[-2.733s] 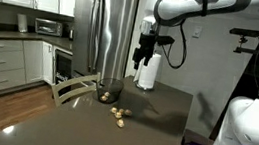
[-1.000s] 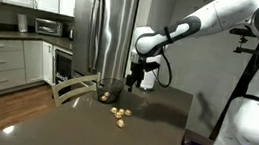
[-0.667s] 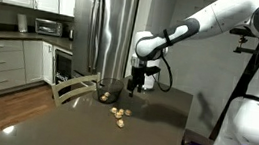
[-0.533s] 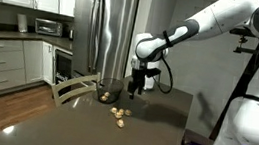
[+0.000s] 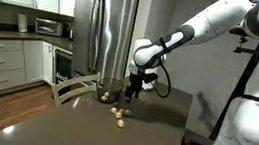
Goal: Put one of the packets in the bin
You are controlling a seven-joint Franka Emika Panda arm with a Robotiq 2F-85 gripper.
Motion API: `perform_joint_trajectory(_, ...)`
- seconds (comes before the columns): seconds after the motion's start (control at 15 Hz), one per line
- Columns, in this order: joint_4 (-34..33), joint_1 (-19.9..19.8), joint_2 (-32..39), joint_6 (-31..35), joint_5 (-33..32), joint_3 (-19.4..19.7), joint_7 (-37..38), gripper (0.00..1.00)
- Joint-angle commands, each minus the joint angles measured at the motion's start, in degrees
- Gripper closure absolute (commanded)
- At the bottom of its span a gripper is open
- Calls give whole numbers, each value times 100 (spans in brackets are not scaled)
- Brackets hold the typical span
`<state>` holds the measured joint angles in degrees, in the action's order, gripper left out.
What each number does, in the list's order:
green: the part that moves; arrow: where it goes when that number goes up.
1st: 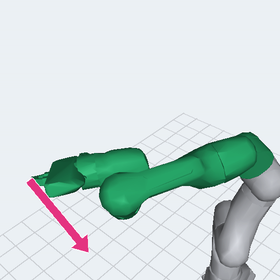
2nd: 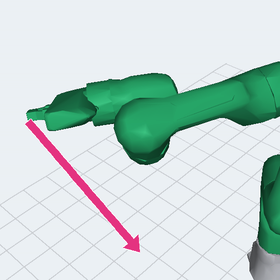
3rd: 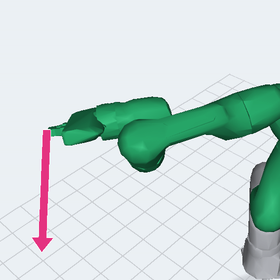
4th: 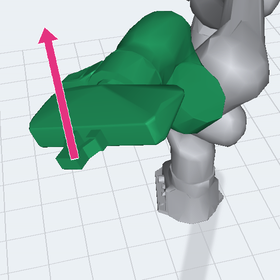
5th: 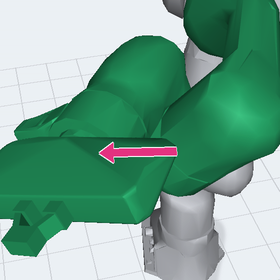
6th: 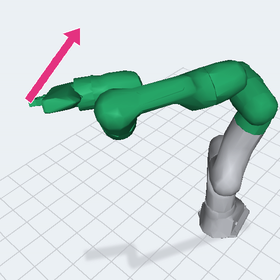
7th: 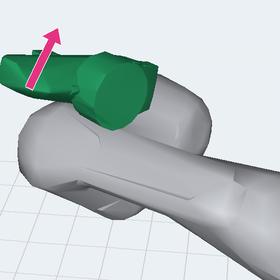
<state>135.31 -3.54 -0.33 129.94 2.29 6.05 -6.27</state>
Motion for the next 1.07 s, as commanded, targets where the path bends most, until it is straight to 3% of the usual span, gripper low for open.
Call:
perform_joint_trajectory(0.0, -158, -41, 316, 393, -9, -61, -85, 0)
perform_joint_trajectory(1.0, -438, -176, 1137, 194, 488, -172, -560, 0)
